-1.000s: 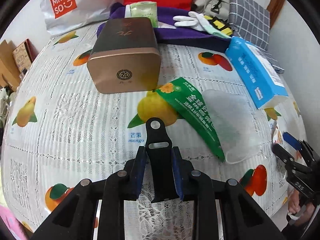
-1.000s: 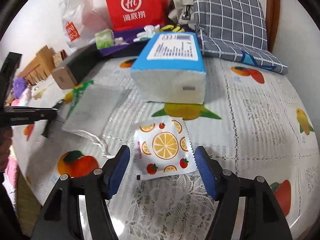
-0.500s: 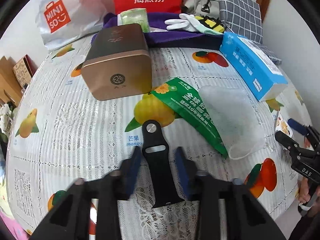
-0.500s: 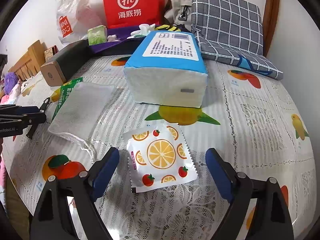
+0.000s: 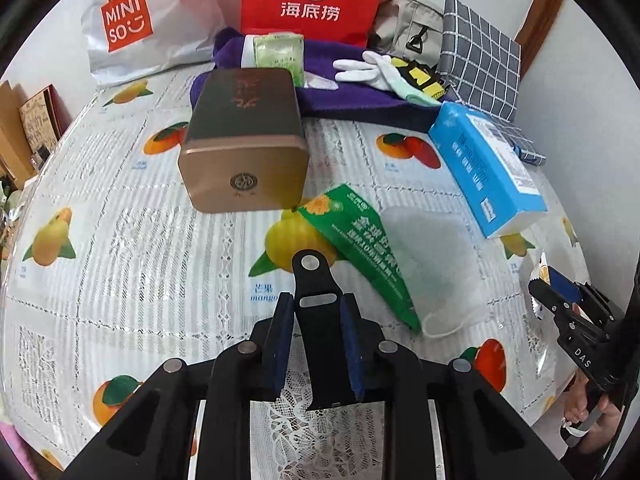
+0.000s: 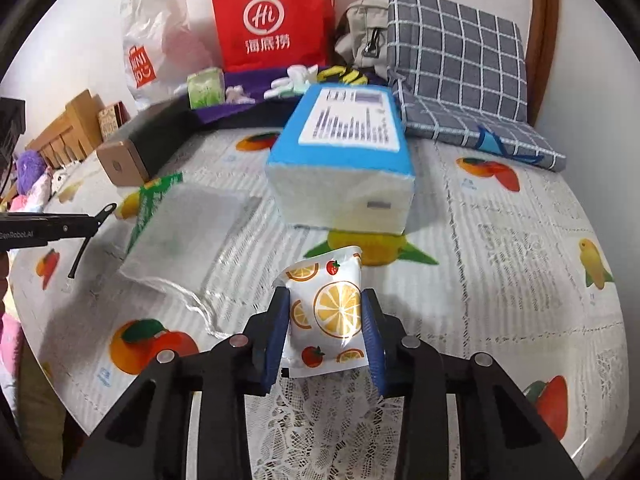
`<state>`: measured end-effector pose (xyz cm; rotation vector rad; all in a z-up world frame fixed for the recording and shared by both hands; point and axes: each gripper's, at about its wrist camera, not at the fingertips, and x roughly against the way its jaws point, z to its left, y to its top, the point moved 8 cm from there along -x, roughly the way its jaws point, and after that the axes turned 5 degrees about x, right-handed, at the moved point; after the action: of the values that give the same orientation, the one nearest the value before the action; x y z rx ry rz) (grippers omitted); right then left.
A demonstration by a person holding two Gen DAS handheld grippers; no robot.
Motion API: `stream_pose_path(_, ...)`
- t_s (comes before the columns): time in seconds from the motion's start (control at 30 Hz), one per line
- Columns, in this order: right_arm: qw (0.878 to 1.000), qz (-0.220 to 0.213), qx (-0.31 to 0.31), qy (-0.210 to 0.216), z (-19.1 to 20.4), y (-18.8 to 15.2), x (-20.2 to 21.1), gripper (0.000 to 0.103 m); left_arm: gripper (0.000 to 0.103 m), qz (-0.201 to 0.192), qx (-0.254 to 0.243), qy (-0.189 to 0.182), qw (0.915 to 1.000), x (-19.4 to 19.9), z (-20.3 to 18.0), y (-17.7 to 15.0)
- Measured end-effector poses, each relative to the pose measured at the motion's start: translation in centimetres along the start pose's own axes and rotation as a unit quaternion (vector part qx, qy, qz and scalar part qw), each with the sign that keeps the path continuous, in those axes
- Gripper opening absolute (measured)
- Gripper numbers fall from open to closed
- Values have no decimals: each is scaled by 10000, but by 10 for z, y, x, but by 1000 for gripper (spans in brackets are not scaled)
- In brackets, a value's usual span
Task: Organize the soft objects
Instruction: 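Lift the snack packet with the right tool while the left tool moves toward the green packet, then carry the snack packet to the purple towel with the right tool while the left tool moves over the towel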
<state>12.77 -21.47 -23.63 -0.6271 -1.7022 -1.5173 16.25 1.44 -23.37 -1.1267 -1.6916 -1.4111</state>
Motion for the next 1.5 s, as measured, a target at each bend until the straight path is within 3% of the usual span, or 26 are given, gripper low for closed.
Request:
stream_pose_path(0.4, 9993, -359, 75, 13, -2, 38, 37, 35, 23, -370, -58, -53, 9993, 34, -11, 38)
stream_pose_path(0.83, 9967, -799, -102, 25, -15, 116, 69, 35, 23, -699, -12, -99, 9975, 57, -26, 101)
stream_pose_path(1.07, 9957, -911, -36, 145, -9, 162, 57, 35, 23, -785, 67, -130, 9968, 56, -23, 137)
stream_pose_path(1.5, 9962, -737, -250, 394, -29, 230, 3, 35, 23, -868, 316, -115, 9957, 48, -1, 202)
